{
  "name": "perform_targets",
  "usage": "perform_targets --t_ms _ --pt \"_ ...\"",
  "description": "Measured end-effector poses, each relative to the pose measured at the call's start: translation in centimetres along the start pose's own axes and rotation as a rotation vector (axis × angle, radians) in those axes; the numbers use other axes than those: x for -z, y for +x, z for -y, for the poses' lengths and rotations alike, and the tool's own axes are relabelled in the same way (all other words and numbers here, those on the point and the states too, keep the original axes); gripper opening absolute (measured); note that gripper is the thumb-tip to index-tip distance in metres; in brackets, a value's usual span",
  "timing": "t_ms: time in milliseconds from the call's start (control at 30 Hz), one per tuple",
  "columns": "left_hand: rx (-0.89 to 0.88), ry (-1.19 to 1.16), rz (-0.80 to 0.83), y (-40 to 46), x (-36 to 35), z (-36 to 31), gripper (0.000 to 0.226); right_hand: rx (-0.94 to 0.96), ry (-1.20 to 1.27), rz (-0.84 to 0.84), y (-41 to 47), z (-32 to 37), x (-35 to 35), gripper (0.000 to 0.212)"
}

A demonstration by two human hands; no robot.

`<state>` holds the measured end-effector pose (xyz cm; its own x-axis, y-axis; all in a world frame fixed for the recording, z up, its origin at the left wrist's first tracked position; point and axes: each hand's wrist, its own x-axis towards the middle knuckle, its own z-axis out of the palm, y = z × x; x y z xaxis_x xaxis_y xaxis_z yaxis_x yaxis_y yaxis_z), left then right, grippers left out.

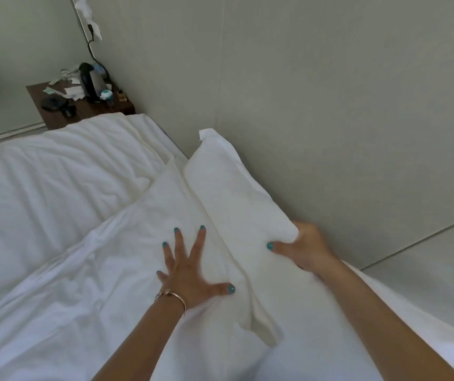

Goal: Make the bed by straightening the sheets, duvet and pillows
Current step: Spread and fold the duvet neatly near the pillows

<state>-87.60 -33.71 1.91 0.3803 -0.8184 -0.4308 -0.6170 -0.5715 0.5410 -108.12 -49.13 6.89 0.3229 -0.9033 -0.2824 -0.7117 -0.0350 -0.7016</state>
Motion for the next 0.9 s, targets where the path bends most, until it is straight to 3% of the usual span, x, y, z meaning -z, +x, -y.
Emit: perform_targets --t_ms 233,333,400,567,700,767,833,900 --pt "-0.092 -0.098 -0.035 0.0 1.4 -2.8 0.142 0.134 -0.27 -0.279 -6.3 7.3 10.6 0.051" --pt "-0.106 -0.007 0.082 0.7 -0.3 -2.5 0.136 0.083 -0.359 -0.424 -7.6 7.7 14.7 0.06" --pt "-0.103 0.1 0.213 1.3 -1.5 -2.3 0.134 0.005 -0.402 -0.369 -5.8 6.3 15.1 0.07" --pt "0.003 0.22 0.365 0.9 -4.3 0.0 0.125 -0.132 -0.698 -0.052 0.4 -0.2 6.9 0.085" --pt "0.051 0.223 0.344 -0.9 -5.2 4.1 0.118 -0.109 -0.965 -0.199 3.4 2.7 1.4 0.091" --pt "0.084 0.237 0.326 -1.8 -5.8 5.9 0.116 0.033 -0.88 -0.394 2.4 5.0 -1.3 0.093" --pt "0.137 0.2 0.315 -2.7 -7.6 6.8 0.115 0.373 -0.669 -0.536 0.3 5.8 -5.5 0.08" --pt "0.149 0.162 0.288 -3.2 -9.8 7.1 0.111 0.491 -0.567 -0.337 -1.8 5.0 -10.8 0.066"
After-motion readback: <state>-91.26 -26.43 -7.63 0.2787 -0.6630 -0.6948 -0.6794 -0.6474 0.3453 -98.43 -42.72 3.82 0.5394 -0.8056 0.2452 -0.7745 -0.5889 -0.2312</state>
